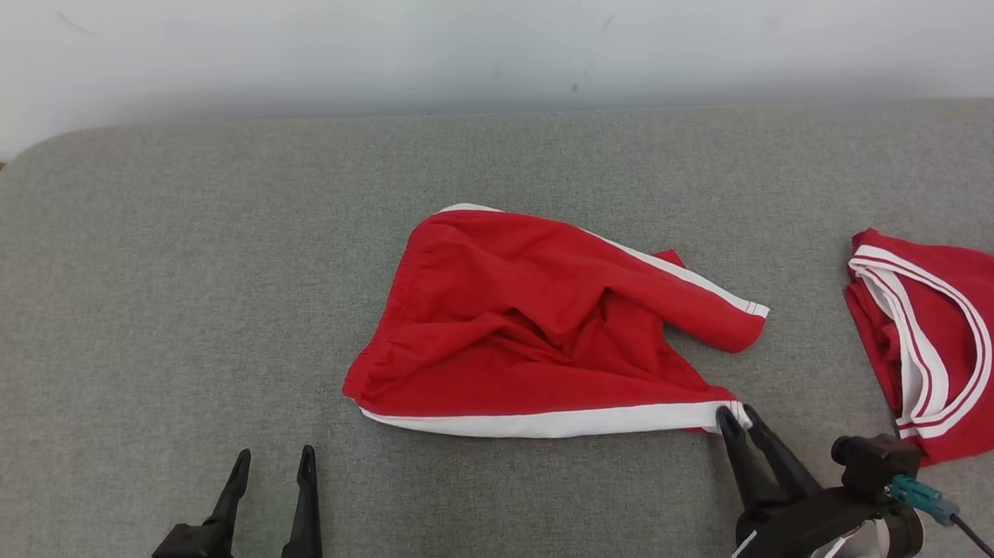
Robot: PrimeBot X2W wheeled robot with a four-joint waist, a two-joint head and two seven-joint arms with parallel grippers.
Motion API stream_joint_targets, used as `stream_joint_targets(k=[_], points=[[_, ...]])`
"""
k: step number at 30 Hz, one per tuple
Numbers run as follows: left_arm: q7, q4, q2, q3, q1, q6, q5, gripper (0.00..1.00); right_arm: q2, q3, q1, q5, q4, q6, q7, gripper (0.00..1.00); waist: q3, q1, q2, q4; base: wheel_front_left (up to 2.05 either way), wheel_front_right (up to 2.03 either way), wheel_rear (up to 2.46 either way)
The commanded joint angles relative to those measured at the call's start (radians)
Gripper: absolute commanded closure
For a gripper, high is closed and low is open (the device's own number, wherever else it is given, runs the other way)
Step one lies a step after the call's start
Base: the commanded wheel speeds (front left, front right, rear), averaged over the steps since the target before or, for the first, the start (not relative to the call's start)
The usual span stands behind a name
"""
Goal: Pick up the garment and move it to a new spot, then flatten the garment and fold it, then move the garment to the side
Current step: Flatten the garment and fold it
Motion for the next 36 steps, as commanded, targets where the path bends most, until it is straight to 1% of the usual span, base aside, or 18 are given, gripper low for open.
stream_joint_targets(k=[1,8,11,17,20,22,23,24,28,34,36], points=[[-0.004,0.003,0.001,0.003,-0.001,-0.001,0.003,0.0,-0.003,0.006,-0.006,0.004,0.005,0.0,0.0,1.0,-0.002,0.0,0.0,0.002,0.0,0.0,0.0],[-0.004,0.008,0.001,0.004,-0.004,-0.013,-0.004,0.0,-0.014,0.005,0.003,-0.003,0.024,0.0,0.0,1.0,-0.01,0.0,0.0,0.002,0.0,0.0,0.0],[-0.004,0.02,0.001,-0.007,-0.02,-0.04,-0.017,0.0,-0.023,0.001,0.005,-0.013,0.018,0.0,0.0,1.0,-0.004,0.0,0.0,-0.004,0.0,0.0,0.0],[-0.004,0.067,0.0,-0.031,-0.08,-0.111,-0.045,0.0,-0.048,0.002,0.003,-0.035,0.012,0.0,0.0,1.0,0.021,0.0,0.0,-0.026,0.0,0.0,0.0],[-0.004,0.113,0.001,-0.049,-0.116,-0.135,-0.056,0.0,-0.05,0.007,-0.003,-0.038,0.012,0.0,0.0,1.0,0.031,0.0,0.0,-0.044,0.0,0.0,0.0],[-0.004,0.149,0.003,-0.064,-0.132,-0.143,-0.073,0.0,-0.05,0.01,-0.011,-0.038,0.011,0.0,0.0,1.0,0.036,0.0,0.0,-0.056,0.0,0.0,0.0],[-0.004,0.16,0.005,-0.072,-0.142,-0.142,-0.082,0.0,-0.05,0.009,-0.014,-0.037,0.011,0.0,0.0,1.0,0.038,0.0,0.0,-0.06,0.0,0.0,0.0],[-0.004,0.169,0.007,-0.105,-0.151,-0.143,-0.109,0.0,-0.048,0.013,-0.017,-0.036,0.01,0.0,0.0,1.0,0.041,0.0,0.0,-0.067,0.0,0.0,0.0],[-0.004,0.182,0.054,-0.187,-0.176,-0.143,-0.168,0.0,-0.045,0.018,-0.02,-0.035,0.008,0.0,0.0,1.0,0.05,0.0,0.0,-0.08,0.0,0.0,0.0],[-0.004,0.188,0.08,-0.195,-0.198,-0.144,-0.192,0.0,-0.04,0.028,-0.04,-0.037,0.005,0.0,0.0,1.0,0.061,0.0,0.0,-0.097,0.0,0.0,0.0],[-0.004,0.196,0.088,-0.211,-0.203,-0.144,-0.202,0.0,-0.038,0.031,-0.042,-0.038,0.004,0.0,0.0,1.0,0.065,0.0,0.0,-0.103,0.0,0.0,0.0]])
